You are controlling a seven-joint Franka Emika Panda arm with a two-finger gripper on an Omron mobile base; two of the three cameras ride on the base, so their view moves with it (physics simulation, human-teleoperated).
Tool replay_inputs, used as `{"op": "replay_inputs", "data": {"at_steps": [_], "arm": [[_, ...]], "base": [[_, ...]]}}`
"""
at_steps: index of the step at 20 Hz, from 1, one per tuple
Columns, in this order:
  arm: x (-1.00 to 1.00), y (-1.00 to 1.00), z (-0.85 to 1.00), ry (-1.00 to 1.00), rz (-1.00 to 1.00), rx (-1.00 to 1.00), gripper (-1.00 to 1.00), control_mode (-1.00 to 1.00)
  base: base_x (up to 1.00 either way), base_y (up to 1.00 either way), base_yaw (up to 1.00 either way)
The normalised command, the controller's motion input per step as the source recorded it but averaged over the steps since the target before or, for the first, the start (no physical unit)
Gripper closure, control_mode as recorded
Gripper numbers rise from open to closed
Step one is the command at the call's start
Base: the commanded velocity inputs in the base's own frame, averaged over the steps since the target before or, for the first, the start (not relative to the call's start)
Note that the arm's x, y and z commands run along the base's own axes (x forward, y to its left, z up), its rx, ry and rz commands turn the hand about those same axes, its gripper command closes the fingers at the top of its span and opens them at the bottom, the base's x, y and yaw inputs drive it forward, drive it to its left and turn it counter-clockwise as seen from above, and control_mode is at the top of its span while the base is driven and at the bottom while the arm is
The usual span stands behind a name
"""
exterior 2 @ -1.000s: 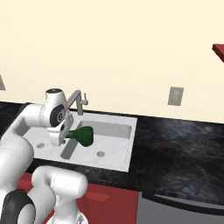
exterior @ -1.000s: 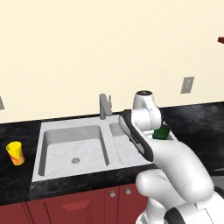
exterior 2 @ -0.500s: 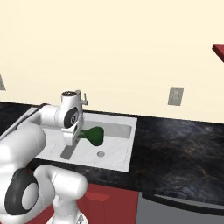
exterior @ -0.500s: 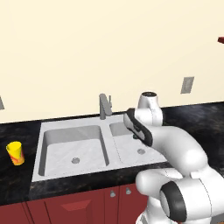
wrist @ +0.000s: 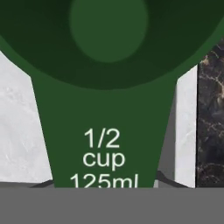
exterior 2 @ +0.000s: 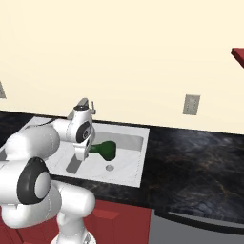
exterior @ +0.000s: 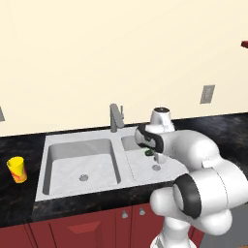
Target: Move any existing items from the left basin to the right basin for drying. Then move the cup from the counter to the left basin of the sink for washing.
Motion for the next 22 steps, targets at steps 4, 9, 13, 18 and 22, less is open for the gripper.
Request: {"op": "replay_inputs", "data": {"at_steps": [4,9,13,18,22], "arm": [[0.14,-0.01,-0.23,0.00,0.01,0.00,1.00,-1.00],[0.05,0.00,-0.29,0.00,0.00,0.00,1.00,-1.00],[0.00,0.00,-0.32,0.00,0.00,0.00,1.00,-1.00],[0.00,0.00,-0.28,0.00,0.00,0.00,1.00,-1.00],[0.01,0.00,-0.24,-0.01,0.00,0.00,1.00,-1.00]], "base": [[0.00,0.00,0.00],[0.00,0.00,0.00],[0.00,0.00,0.00],[0.00,0.00,0.00],[0.00,0.00,0.00]]}}
